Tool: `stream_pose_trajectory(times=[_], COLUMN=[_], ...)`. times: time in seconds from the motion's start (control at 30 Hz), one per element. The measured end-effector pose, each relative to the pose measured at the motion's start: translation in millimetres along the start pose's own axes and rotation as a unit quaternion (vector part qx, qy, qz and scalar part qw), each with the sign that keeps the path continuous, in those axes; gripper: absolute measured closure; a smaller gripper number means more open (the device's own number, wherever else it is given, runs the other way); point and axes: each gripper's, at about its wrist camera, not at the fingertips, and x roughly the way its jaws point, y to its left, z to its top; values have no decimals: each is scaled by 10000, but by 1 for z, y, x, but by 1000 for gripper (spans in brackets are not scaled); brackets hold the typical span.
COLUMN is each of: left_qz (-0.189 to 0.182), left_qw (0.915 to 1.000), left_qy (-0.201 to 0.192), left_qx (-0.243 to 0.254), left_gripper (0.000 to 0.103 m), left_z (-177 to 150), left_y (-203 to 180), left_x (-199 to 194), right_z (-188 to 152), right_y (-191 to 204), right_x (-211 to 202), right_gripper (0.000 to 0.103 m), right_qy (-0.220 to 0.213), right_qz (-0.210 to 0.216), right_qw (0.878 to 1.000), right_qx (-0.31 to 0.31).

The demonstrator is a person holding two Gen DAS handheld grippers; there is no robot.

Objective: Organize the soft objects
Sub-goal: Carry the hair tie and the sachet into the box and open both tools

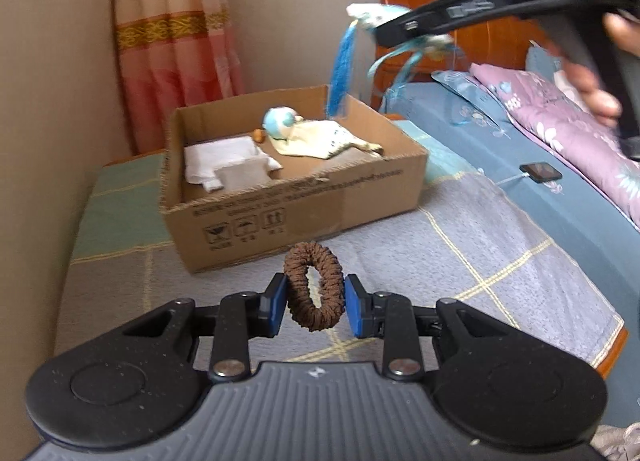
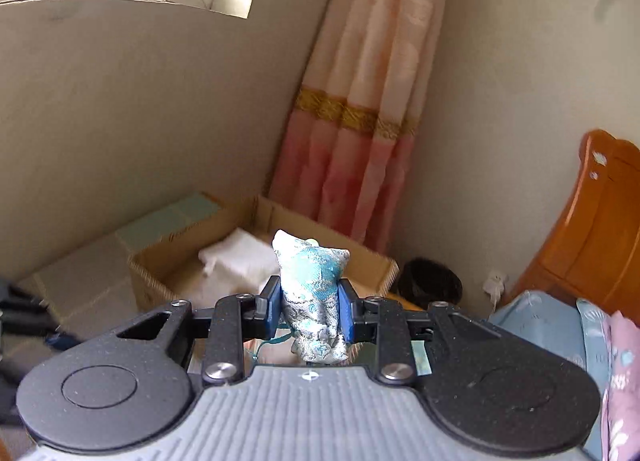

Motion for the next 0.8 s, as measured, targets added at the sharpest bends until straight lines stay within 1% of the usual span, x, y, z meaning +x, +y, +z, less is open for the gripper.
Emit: stream_pose_trajectory(times=[0.1,0.23,0.27,0.3,0.37,0.4,0.43,0.5,0.57,0.67,0.8], left_qz=[55,144,156,173,206,211,220,256,317,371,458], left_qw=[9999,9997,9997,9996,9996,9996,9995,9995,9993,9991,9986], left_qy=[-60,-81,-79,-83,-83,-88,-95,-107,-144,-199,-245], left_qx=[-95,-180,-189,-192,-195,-190,-195,-180,-138,-90,70], left_gripper=[74,74,74,74,74,74,74,74,74,73,73], left_z=[0,1,1,2,4,5,7,12,20,36,69], left_y=[8,16,18,19,21,22,24,26,29,37,48], left_x=[-6,-9,-9,-9,-8,-7,-6,-3,-1,5,23], right_z=[16,32,35,36,35,33,30,24,16,7,-3], right_y=[0,1,0,-1,-3,-2,-2,-1,0,3,6], right_x=[29,71,82,92,108,112,115,117,114,102,81], right_gripper=[70,69,62,49,47,45,44,36,30,19,14], right_qy=[69,166,170,192,324,348,401,510,567,602,559], right_qz=[125,150,102,65,171,123,79,109,171,123,112], right_qw=[9999,9997,9996,9993,9982,9980,9977,9965,9955,9954,9956], right_qx=[53,134,194,315,479,506,531,661,733,737,744])
